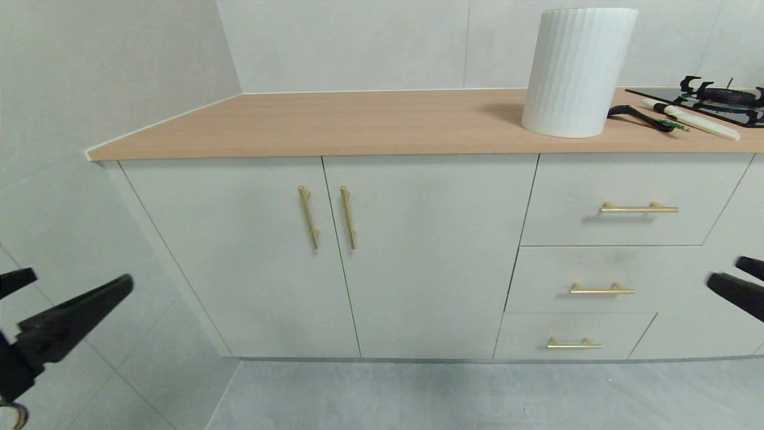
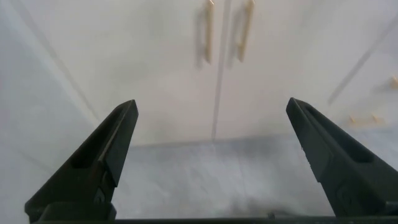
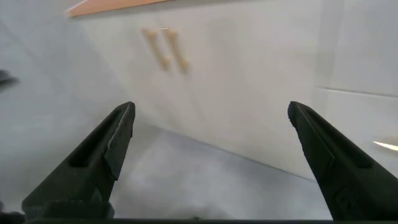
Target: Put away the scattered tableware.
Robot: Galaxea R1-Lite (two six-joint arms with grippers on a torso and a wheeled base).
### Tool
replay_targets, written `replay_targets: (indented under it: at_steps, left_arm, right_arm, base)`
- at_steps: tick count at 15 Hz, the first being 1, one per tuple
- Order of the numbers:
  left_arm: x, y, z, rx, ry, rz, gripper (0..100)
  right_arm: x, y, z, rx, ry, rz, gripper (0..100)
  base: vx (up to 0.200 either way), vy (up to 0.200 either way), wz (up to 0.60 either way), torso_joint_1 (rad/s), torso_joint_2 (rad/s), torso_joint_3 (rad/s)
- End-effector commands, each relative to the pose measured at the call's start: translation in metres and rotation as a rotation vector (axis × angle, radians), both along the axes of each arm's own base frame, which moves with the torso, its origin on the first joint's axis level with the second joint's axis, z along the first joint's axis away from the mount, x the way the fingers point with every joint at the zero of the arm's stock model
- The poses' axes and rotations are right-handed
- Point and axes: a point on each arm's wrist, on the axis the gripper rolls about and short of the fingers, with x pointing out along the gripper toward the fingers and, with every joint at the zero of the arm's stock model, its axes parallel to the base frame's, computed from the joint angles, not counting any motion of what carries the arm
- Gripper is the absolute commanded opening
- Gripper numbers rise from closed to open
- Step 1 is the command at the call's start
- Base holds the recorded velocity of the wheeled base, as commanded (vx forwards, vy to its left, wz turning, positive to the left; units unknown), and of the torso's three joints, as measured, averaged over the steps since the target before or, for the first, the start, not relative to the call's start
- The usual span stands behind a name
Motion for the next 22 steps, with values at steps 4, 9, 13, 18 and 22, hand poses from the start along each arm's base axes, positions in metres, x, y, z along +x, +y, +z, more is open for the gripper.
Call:
replay_targets:
  at_steps: [4, 9, 13, 18, 22]
  left_arm:
    - [-0.089, 0.037, -0.024, -0.007, -0.243, 0.142, 100]
    - [-0.129, 0.038, -0.047, -0.007, -0.322, 0.219, 100]
    - [-0.143, 0.031, -0.073, 0.007, -0.373, 0.284, 100]
    - [-0.122, 0.029, -0.120, 0.037, -0.227, 0.207, 100]
    - [-0.105, 0.027, -0.158, 0.054, -0.116, 0.102, 100]
  right_arm:
    - [-0.131, -0.048, -0.047, -0.113, -0.241, -0.360, 100]
    - [-0.144, -0.039, -0.065, -0.134, -0.265, -0.555, 100]
    - [-0.133, -0.042, -0.087, -0.149, -0.186, -0.638, 100]
    - [-0.098, -0.042, -0.140, -0.144, -0.201, -0.620, 100]
    - [-0.096, -0.041, -0.153, -0.174, -0.084, -0.579, 100]
  base:
    - [0.000, 0.000, 0.00, 0.000, 0.00, 0.000]
    - [0.000, 0.000, 0.00, 0.000, 0.00, 0.000]
    - [0.000, 0.000, 0.00, 0.000, 0.00, 0.000]
    - [0.000, 0.000, 0.00, 0.000, 0.00, 0.000]
    - [0.000, 0.000, 0.00, 0.000, 0.00, 0.000]
